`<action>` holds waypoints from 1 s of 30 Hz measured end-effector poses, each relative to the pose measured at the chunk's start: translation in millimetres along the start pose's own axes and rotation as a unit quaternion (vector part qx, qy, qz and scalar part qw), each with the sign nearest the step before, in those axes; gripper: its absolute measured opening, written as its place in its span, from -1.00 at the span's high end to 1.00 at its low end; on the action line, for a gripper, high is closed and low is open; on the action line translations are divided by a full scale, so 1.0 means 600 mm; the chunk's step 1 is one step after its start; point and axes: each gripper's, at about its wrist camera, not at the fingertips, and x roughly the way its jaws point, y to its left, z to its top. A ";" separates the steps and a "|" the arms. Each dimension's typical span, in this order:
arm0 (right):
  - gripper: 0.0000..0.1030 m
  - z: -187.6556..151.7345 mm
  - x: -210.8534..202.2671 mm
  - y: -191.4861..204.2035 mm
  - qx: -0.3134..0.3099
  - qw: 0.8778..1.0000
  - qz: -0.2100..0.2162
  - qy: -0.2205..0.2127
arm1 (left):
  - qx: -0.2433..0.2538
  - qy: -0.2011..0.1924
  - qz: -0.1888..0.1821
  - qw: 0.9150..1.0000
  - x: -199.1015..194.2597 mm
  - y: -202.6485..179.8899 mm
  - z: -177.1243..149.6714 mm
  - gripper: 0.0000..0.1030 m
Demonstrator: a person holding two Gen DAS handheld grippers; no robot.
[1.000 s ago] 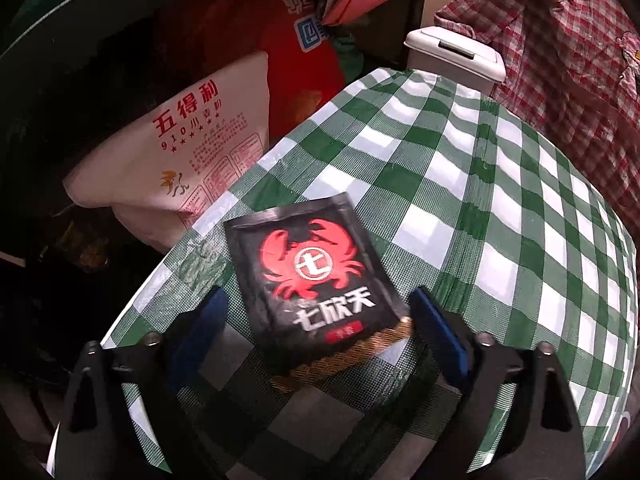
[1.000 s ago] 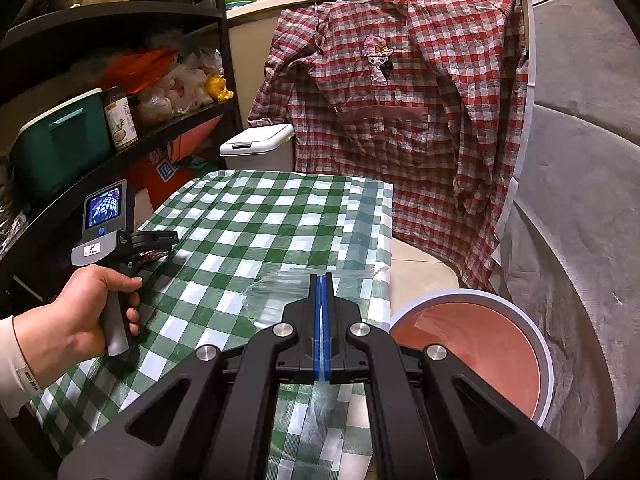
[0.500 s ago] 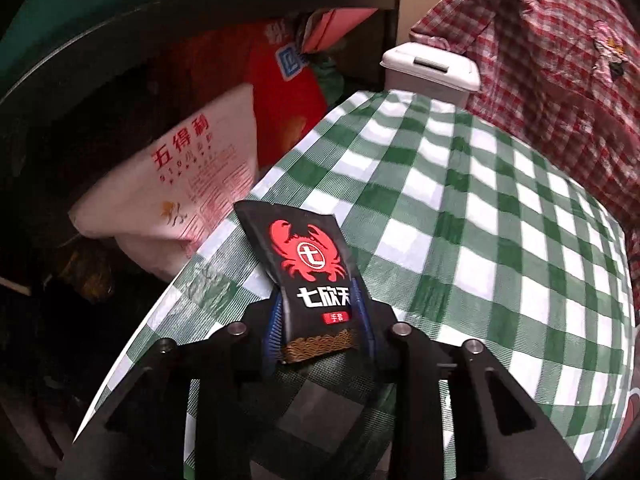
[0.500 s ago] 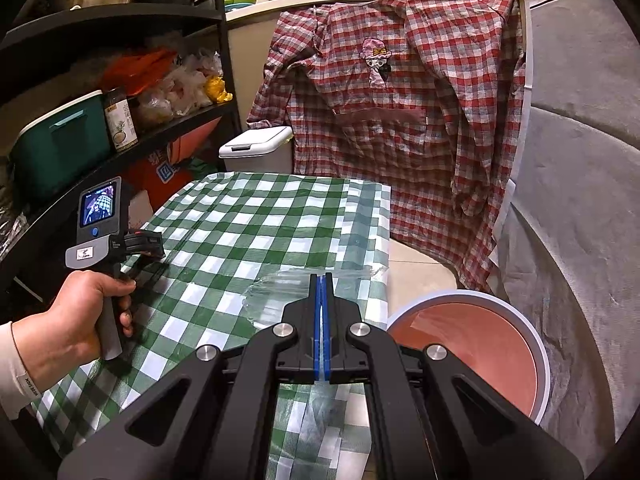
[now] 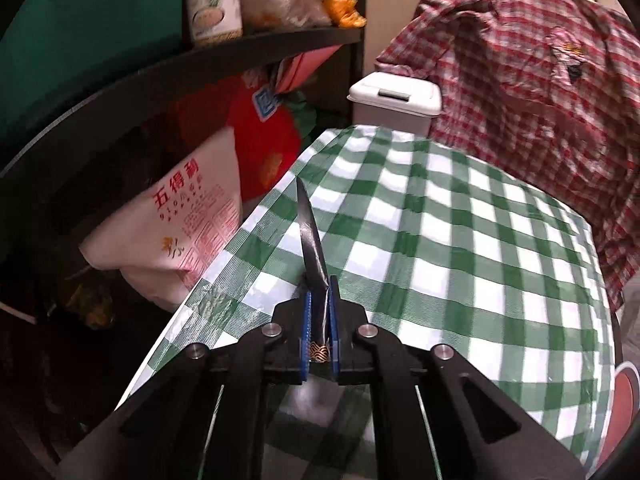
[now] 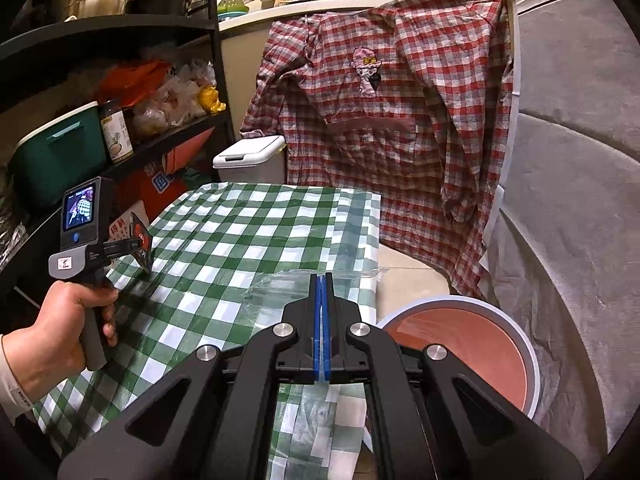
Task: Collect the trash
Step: 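Carry the snack packet and straw pack over the pink bin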
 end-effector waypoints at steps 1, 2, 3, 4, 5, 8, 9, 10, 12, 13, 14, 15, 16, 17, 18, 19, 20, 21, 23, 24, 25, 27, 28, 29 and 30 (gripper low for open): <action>0.98 0.001 -0.004 -0.001 0.000 1.000 -0.001 -0.002 | 0.003 -0.002 -0.003 1.000 -0.008 -0.003 -0.001 0.86; 0.98 0.001 -0.009 0.000 -0.001 1.000 -0.003 -0.004 | 0.006 -0.004 -0.005 1.000 -0.014 -0.006 -0.001 0.86; 0.98 0.001 -0.013 -0.001 -0.002 1.000 -0.004 -0.006 | 0.009 -0.007 -0.010 1.000 -0.024 -0.008 -0.002 0.86; 0.98 0.003 -0.017 -0.002 -0.003 1.000 -0.006 -0.007 | 0.011 -0.008 -0.016 1.000 -0.033 -0.008 -0.002 0.86; 0.98 0.004 -0.021 -0.004 -0.003 1.000 -0.007 -0.009 | 0.013 -0.009 -0.024 1.000 -0.042 -0.008 -0.002 0.86; 0.98 0.010 -0.035 -0.011 0.000 1.000 -0.012 -0.013 | 0.019 -0.016 -0.043 0.999 -0.073 -0.012 -0.004 0.87; 0.98 0.012 -0.040 -0.013 0.001 1.000 -0.013 -0.014 | 0.021 -0.018 -0.049 0.998 -0.082 -0.013 -0.005 0.87; 0.98 0.017 -0.048 -0.017 0.003 1.000 -0.015 -0.017 | 0.024 -0.021 -0.058 0.998 -0.095 -0.015 -0.006 0.87; 0.98 0.027 -0.066 -0.024 0.003 1.000 -0.019 -0.023 | 0.030 -0.028 -0.073 0.996 -0.119 -0.017 -0.005 0.87; 0.98 0.030 -0.072 -0.027 0.003 0.999 -0.021 -0.026 | 0.034 -0.033 -0.082 0.996 -0.133 -0.019 -0.004 0.87; 0.98 0.037 -0.083 -0.031 0.004 0.999 -0.024 -0.030 | 0.038 -0.036 -0.093 0.994 -0.146 -0.021 -0.003 0.87; 0.98 0.043 -0.094 -0.037 0.006 0.999 -0.025 -0.034 | 0.041 -0.037 -0.101 0.993 -0.155 -0.024 -0.003 0.87; 0.98 0.048 -0.103 -0.042 0.009 0.999 -0.026 -0.038 | 0.047 -0.038 -0.112 0.992 -0.168 -0.027 -0.002 0.87; 0.98 0.053 -0.114 -0.050 0.011 0.999 -0.028 -0.042 | 0.052 -0.041 -0.122 0.990 -0.181 -0.031 -0.003 0.87; 0.98 0.057 -0.122 -0.056 0.012 0.998 -0.030 -0.044 | 0.056 -0.044 -0.129 0.989 -0.192 -0.035 -0.002 0.87; 0.98 0.063 -0.133 -0.065 0.014 0.998 -0.035 -0.049 | 0.061 -0.047 -0.137 0.988 -0.202 -0.038 -0.002 0.87; 0.98 0.068 -0.144 -0.075 0.015 0.998 -0.039 -0.052 | 0.068 -0.051 -0.147 0.986 -0.215 -0.043 -0.004 0.87; 0.98 0.072 -0.150 -0.083 0.015 0.998 -0.042 -0.054 | 0.073 -0.052 -0.156 0.984 -0.226 -0.048 -0.005 0.87; 0.98 0.080 -0.169 -0.106 0.013 0.997 -0.055 -0.061 | 0.080 -0.055 -0.172 0.980 -0.247 -0.057 -0.011 0.87; 0.98 0.081 -0.175 -0.113 0.012 0.996 -0.060 -0.063 | 0.083 -0.055 -0.181 0.979 -0.256 -0.062 -0.015 0.87; 0.98 0.084 -0.183 -0.125 0.011 0.996 -0.067 -0.065 | 0.085 -0.056 -0.188 0.977 -0.265 -0.066 -0.018 0.87; 0.98 0.086 -0.194 -0.144 0.012 0.995 -0.077 -0.068 | 0.091 -0.056 -0.203 0.973 -0.284 -0.078 -0.027 0.87; 0.98 0.086 -0.200 -0.158 0.013 0.994 -0.084 -0.068 | 0.096 -0.057 -0.211 0.971 -0.295 -0.086 -0.032 0.87; 0.98 0.085 -0.205 -0.169 0.015 0.994 -0.089 -0.069 | 0.101 -0.057 -0.219 0.969 -0.306 -0.096 -0.038 0.87; 0.98 0.083 -0.207 -0.176 0.016 0.993 -0.092 -0.069 | 0.105 -0.057 -0.226 0.967 -0.313 -0.104 -0.041 0.87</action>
